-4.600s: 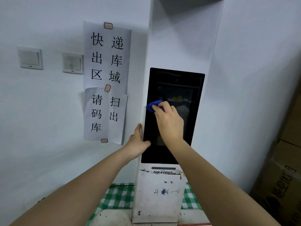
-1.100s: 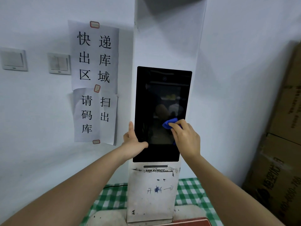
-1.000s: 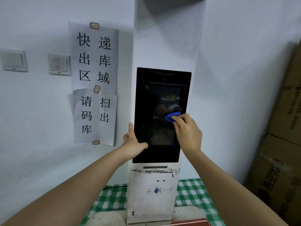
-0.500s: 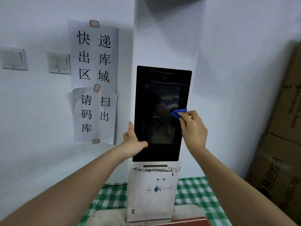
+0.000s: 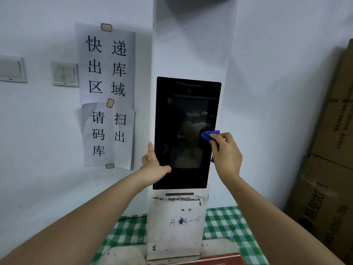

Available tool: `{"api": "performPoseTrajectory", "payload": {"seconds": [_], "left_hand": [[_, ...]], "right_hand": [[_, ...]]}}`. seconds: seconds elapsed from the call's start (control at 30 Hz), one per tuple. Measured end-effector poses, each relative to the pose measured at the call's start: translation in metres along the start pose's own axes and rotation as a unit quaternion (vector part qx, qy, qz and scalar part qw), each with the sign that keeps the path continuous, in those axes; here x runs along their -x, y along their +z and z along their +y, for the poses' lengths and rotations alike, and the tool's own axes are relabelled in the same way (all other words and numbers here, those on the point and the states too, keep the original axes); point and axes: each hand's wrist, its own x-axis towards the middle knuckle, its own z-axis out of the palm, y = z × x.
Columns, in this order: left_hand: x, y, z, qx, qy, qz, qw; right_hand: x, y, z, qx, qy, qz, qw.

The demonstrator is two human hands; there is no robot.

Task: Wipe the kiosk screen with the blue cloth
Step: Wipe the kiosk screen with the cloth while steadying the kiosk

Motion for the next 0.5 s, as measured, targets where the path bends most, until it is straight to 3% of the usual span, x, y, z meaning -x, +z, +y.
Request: {"api": "performPoseTrajectory", "payload": {"seconds": [0.1,0.3,0.5], "left_hand": [[0.001,0.0,0.001,-0.003,0.003,0.002,1.0],[-0.001,-0.001,-0.001,-0.005,0.001,-0.001,1.0],[0.001,-0.001,0.001,0.002,0.001,-0.005,1.0]], "right_hand": [[0.002,0.003,-0.005,-0.03,0.044,0.017,0.998],[0.031,0.013,0.007,-0.032,0.042,-0.021,0.998],[0.006,0.004,-0.001,-0.048,0.061,0.01,0.997]]}}
